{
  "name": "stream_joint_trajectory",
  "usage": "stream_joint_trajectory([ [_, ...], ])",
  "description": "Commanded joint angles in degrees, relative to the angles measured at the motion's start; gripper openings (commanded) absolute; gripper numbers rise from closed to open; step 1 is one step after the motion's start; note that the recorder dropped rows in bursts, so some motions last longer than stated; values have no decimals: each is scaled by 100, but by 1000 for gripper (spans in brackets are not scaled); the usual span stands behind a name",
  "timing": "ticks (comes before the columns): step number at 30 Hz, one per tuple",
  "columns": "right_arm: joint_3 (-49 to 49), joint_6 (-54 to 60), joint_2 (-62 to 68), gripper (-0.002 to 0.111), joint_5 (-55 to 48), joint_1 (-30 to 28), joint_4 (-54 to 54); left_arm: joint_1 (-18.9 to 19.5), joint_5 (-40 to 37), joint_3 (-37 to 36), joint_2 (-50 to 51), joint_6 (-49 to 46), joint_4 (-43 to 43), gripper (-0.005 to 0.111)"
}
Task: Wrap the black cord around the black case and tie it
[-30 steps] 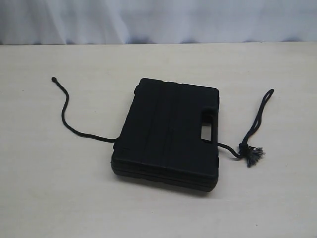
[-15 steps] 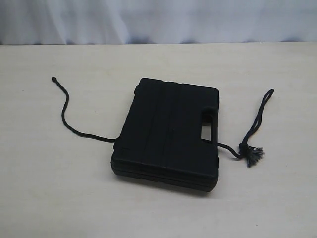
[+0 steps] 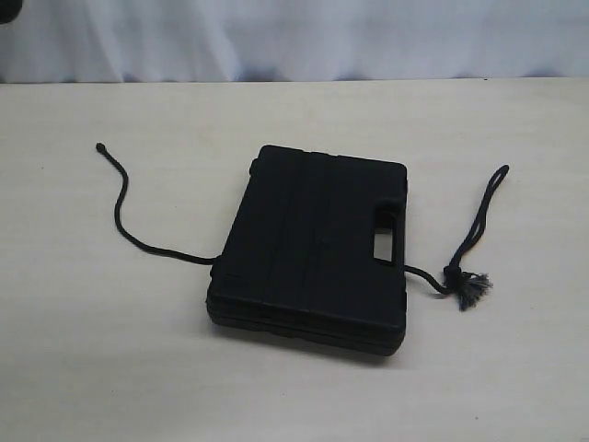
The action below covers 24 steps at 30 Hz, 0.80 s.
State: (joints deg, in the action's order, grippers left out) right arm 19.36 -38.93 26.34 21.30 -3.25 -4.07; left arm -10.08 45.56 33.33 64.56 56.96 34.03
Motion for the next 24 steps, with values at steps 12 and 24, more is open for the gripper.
stream_joint_trajectory([
  [12,2462,532,3900,4,-3325,651,-1356,-341,-5155,1629,332,241,1640,0],
  [24,4158,1987,5667,4,-6667,2082,-1272,-2878,-8612,2865,2009,-1992,1620,0],
])
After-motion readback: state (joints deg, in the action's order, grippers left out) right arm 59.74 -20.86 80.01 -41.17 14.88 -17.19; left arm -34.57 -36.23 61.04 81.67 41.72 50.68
